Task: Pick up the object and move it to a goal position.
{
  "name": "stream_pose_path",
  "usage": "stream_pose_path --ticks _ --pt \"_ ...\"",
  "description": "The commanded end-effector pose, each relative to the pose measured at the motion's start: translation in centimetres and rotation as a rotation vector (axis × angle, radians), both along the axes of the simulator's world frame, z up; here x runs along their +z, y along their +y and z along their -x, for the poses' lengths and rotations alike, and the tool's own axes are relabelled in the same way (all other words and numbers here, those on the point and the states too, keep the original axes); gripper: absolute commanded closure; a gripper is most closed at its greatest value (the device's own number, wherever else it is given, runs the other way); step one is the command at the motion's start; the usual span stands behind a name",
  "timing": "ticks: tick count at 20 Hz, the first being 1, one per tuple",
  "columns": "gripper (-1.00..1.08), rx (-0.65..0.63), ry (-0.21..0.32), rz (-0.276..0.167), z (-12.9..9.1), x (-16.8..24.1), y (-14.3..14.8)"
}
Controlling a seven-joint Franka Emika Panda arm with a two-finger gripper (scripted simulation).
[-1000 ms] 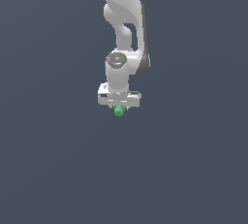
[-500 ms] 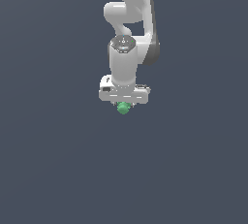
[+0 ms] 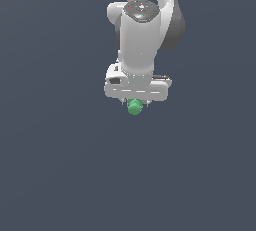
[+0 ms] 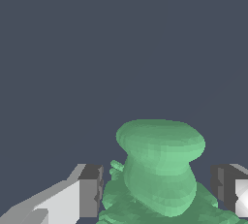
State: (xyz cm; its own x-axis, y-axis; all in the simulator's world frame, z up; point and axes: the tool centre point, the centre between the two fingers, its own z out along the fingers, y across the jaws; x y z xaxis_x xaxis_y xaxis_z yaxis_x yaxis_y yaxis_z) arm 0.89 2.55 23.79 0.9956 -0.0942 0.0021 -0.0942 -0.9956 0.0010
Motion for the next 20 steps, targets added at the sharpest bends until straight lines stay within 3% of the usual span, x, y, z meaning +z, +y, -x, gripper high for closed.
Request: stream_pose_path --ticks 1,20 --pt "1.08 0.000 0.001 0.000 -1.0 2.0 0.6" --pt "1.08 0.000 0.002 -0.001 -6.5 12.1 3.7"
